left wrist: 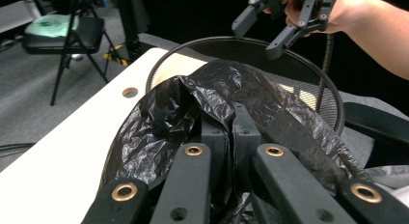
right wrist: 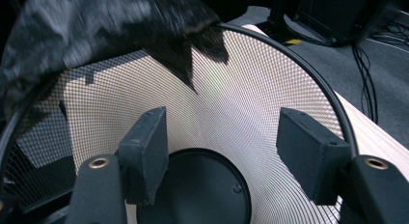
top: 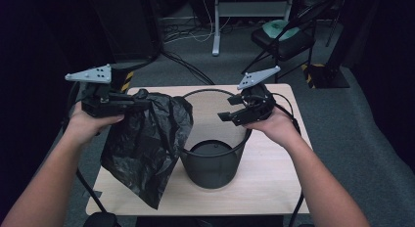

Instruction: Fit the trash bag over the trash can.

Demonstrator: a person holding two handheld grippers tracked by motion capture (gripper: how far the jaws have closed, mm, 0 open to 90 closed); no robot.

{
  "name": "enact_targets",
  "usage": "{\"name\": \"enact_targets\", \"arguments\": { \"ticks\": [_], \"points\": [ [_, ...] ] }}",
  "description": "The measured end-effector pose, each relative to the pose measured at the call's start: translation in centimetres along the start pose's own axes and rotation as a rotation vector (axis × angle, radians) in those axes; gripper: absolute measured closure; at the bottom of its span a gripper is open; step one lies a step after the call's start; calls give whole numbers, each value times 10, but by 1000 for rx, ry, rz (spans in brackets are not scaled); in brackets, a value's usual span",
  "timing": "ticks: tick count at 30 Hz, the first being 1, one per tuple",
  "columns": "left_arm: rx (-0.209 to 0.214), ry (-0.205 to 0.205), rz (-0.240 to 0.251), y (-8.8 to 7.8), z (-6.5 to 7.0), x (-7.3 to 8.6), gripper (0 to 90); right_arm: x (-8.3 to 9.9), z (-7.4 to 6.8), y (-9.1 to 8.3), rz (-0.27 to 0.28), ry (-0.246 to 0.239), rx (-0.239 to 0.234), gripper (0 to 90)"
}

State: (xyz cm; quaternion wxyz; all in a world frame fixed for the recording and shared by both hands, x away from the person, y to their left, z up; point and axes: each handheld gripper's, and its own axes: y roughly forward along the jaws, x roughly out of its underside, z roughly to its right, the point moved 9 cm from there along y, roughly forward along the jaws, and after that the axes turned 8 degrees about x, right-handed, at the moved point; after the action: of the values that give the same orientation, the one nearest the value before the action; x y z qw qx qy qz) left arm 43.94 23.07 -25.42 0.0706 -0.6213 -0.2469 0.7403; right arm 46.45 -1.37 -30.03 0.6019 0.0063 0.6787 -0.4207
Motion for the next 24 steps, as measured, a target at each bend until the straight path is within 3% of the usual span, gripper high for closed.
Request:
{"name": "enact_targets", "arguments": {
  "ticks": [15,24],
  "points": [
    [84,6,-13,46,7,3,870,-13,-20,14,18,-29,-69,334],
    [102,18,-48,65,10,3,870,-21,-35,23,21,-60,-117,331]
  ]
}}
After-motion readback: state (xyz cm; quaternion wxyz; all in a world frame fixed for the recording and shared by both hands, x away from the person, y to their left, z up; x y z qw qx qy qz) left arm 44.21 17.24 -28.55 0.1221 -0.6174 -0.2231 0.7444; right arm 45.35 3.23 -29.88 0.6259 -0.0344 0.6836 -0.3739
